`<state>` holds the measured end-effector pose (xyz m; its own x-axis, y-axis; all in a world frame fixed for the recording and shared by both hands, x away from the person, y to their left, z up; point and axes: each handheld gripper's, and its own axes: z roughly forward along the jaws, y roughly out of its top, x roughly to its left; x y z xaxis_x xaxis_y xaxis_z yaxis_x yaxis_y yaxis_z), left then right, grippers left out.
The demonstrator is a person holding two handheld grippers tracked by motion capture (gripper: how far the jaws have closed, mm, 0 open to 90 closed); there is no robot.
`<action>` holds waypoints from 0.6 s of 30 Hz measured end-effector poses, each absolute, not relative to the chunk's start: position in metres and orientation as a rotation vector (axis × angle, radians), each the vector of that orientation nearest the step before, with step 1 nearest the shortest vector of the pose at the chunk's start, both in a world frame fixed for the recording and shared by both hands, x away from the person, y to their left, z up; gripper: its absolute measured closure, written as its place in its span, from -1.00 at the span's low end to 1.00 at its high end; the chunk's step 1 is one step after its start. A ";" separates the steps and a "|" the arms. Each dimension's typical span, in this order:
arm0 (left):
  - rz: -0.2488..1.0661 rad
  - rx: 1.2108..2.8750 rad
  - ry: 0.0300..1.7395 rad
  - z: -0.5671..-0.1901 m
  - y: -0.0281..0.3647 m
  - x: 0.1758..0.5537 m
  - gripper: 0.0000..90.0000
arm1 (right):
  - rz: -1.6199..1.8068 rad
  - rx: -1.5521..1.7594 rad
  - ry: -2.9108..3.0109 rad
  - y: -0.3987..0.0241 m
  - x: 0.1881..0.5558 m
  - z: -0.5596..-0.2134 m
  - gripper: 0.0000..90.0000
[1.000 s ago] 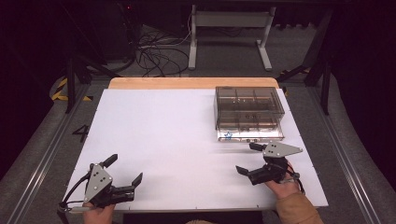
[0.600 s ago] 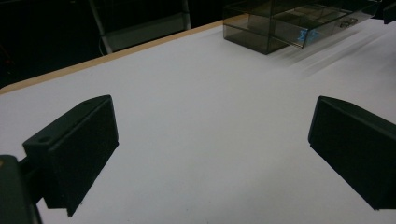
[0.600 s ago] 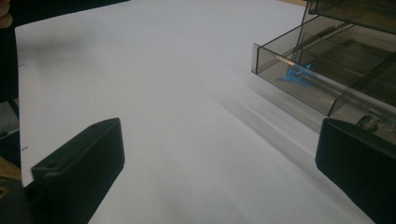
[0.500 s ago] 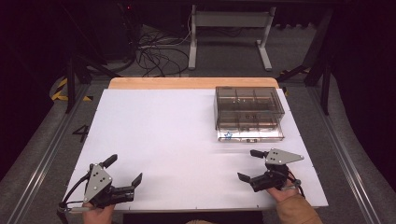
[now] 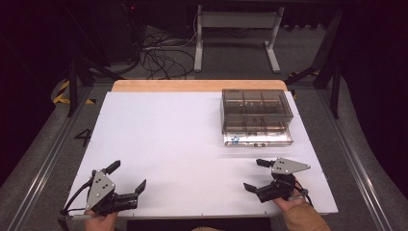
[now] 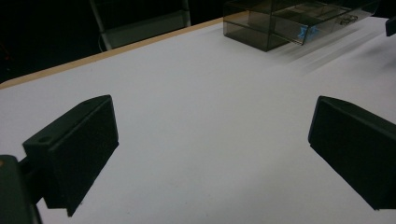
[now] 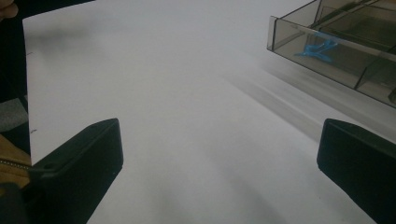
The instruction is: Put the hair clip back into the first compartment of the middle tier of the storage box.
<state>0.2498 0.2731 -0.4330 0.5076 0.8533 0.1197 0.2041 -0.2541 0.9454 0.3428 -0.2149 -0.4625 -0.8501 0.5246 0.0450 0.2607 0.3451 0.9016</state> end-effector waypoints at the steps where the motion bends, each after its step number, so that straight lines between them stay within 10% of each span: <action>1: 0.809 1.749 0.892 -0.433 0.273 0.250 -0.95 | 1.504 0.701 2.359 -0.214 0.343 -0.462 -0.98; 18: 0.811 1.747 0.889 -0.433 0.272 0.250 -0.95 | 1.492 0.689 2.350 -0.214 0.343 -0.462 -0.98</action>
